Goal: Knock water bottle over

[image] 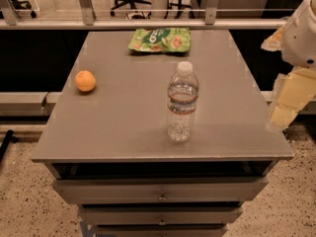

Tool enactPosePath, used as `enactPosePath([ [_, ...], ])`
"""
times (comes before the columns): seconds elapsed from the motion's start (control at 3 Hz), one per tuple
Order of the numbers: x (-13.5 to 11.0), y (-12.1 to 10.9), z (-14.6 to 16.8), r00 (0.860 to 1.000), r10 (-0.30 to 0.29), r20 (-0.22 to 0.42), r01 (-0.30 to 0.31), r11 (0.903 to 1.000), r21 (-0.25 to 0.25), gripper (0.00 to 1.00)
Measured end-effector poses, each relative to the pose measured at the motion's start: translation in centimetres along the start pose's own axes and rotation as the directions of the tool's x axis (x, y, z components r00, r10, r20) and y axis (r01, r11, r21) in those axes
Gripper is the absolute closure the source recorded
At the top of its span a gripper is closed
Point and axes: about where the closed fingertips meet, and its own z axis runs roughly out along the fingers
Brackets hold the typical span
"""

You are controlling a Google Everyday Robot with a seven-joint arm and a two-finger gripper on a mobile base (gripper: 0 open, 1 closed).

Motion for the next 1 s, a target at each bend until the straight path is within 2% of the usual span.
enactPosePath([
  [0.33, 0.0, 0.0, 0.0, 1.000, 0.000, 0.000, 0.000, 1.0000, 0.000, 0.00],
  [0.67, -0.2, -0.1, 0.5, 0.999, -0.009, 0.037, 0.009, 0.9999, -0.008, 0.00],
  [1.0, -1.0, 0.1, 2.5, 0.994, -0.016, 0.113, 0.017, 0.9998, -0.013, 0.00],
])
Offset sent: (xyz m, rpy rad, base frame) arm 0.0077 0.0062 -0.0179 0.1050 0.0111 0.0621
